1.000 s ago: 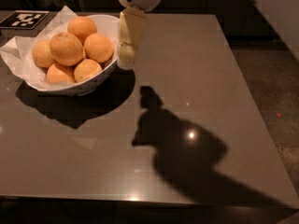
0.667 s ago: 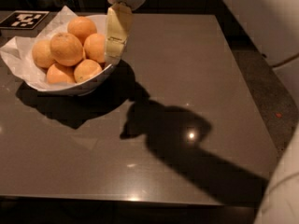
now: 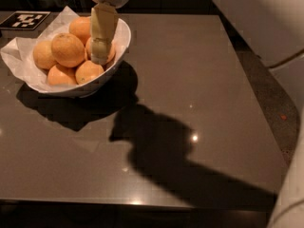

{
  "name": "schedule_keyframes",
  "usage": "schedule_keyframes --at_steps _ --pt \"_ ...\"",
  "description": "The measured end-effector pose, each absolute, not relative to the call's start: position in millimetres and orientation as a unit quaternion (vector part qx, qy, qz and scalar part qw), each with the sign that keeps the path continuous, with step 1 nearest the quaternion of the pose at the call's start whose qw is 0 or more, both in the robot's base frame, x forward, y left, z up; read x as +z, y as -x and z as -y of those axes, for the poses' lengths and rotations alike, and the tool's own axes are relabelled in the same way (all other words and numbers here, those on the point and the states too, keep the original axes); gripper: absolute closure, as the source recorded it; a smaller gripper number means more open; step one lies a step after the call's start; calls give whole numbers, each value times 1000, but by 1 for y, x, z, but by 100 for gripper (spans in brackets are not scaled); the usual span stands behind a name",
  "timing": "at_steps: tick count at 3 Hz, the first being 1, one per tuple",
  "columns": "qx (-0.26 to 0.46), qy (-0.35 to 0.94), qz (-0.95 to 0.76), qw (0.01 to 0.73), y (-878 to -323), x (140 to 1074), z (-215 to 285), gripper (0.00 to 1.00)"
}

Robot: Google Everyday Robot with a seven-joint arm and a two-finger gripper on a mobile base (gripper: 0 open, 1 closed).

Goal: Pick orange from white bowl

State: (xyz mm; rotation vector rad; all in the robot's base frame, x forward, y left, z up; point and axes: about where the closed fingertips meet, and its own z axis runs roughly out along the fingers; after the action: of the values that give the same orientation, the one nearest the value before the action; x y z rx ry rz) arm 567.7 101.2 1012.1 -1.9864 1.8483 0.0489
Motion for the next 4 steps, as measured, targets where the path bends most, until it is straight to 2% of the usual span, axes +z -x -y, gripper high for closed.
schedule_keyframes --at_steps 2,4 --pt "-96 726 -657 179 -574 1002 -147 0" --pt "-120 716 -666 170 -601 1004 -164 4"
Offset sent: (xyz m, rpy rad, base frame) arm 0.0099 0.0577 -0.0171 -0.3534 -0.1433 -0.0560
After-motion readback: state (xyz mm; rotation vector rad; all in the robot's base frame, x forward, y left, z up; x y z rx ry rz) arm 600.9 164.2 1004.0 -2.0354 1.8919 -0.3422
